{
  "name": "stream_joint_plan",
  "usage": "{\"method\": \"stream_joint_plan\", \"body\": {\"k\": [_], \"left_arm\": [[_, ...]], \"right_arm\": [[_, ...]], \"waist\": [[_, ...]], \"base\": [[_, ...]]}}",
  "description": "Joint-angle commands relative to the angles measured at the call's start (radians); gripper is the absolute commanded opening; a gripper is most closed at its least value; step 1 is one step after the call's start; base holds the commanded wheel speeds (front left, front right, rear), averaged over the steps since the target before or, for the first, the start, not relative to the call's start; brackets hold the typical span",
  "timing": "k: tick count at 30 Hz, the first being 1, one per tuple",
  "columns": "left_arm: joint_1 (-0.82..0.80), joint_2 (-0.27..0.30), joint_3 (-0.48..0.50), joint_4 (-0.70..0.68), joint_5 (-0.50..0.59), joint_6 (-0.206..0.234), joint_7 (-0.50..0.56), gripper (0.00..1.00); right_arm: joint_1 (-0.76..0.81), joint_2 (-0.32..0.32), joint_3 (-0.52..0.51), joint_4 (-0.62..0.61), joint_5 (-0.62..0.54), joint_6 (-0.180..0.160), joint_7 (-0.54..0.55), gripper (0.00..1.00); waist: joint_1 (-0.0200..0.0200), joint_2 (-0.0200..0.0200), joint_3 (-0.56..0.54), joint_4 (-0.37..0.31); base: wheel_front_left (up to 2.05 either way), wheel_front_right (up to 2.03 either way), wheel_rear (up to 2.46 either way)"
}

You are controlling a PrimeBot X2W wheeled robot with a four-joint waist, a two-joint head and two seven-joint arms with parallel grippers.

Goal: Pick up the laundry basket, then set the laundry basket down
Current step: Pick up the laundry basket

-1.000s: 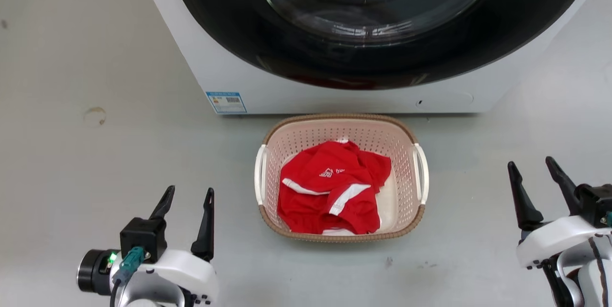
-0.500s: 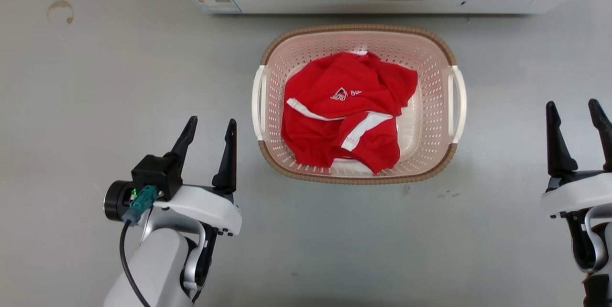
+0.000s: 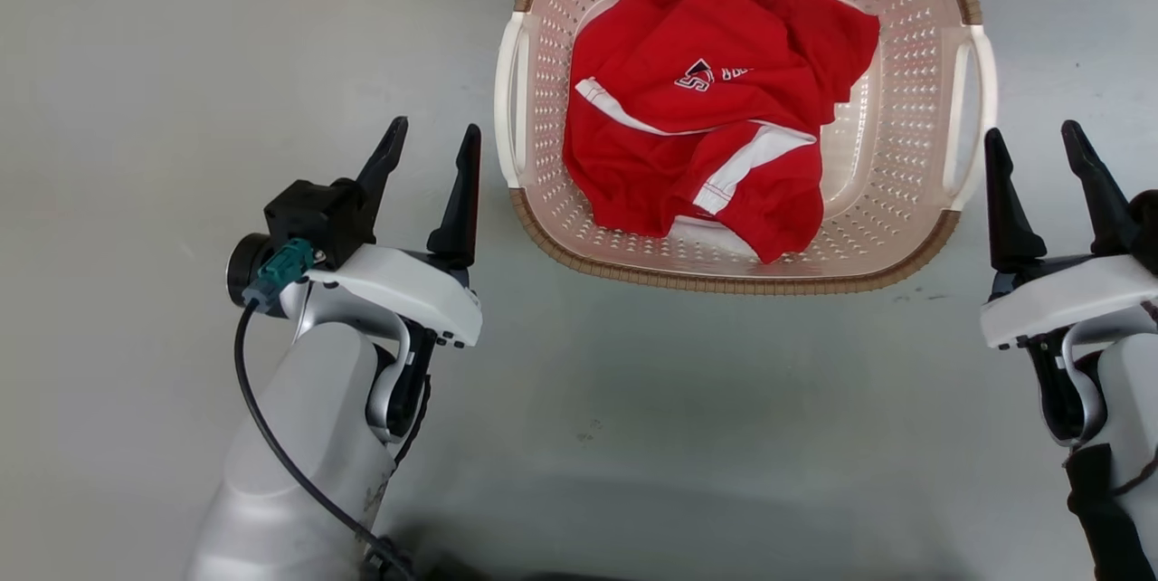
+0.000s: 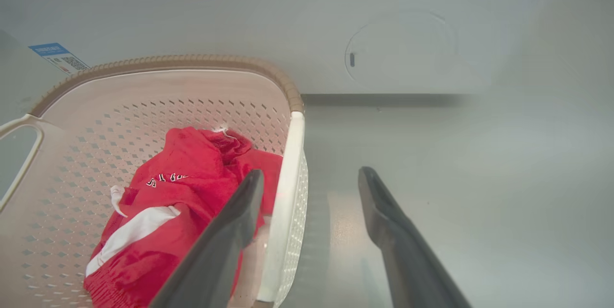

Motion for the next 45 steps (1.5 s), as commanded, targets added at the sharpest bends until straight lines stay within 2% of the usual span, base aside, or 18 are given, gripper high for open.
{"method": "stream_joint_plan", "body": {"k": [1, 9, 16, 32, 45], "left_arm": [[0.003, 0.023, 0.033, -0.003, 0.011, -0.008, -0.010, 1.00], [-0.067, -0.012, 0.046, 0.093, 0.047, -0.057, -0.010, 1.00], [-0.148, -0.026, 0.033, 0.216, 0.039, -0.080, -0.010, 1.00], [-0.307, -0.033, -0.113, 0.422, -0.081, -0.084, -0.010, 1.00], [-0.391, -0.020, -0.195, 0.501, -0.153, -0.084, -0.010, 1.00]], "right_arm": [[0.009, -0.004, 0.031, -0.003, 0.009, 0.004, -0.017, 1.00], [-0.058, -0.004, 0.075, 0.061, 0.038, 0.004, -0.020, 1.00], [-0.109, -0.005, 0.099, 0.099, 0.053, 0.004, -0.020, 1.00], [-0.246, -0.004, 0.182, 0.228, 0.120, 0.004, -0.020, 1.00], [-0.282, -0.004, 0.241, 0.249, 0.170, 0.004, -0.020, 1.00]], "waist": [[-0.0001, 0.0000, 0.017, 0.010], [-0.0001, 0.0000, 0.047, 0.016], [-0.0001, 0.0000, 0.074, 0.016], [-0.0001, 0.0000, 0.132, 0.000], [-0.0001, 0.0000, 0.158, -0.011]], "base": [[0.00, 0.00, 0.00], [0.00, 0.00, 0.00], [0.00, 0.00, 0.00], [0.00, 0.00, 0.00], [0.00, 0.00, 0.00]]}}
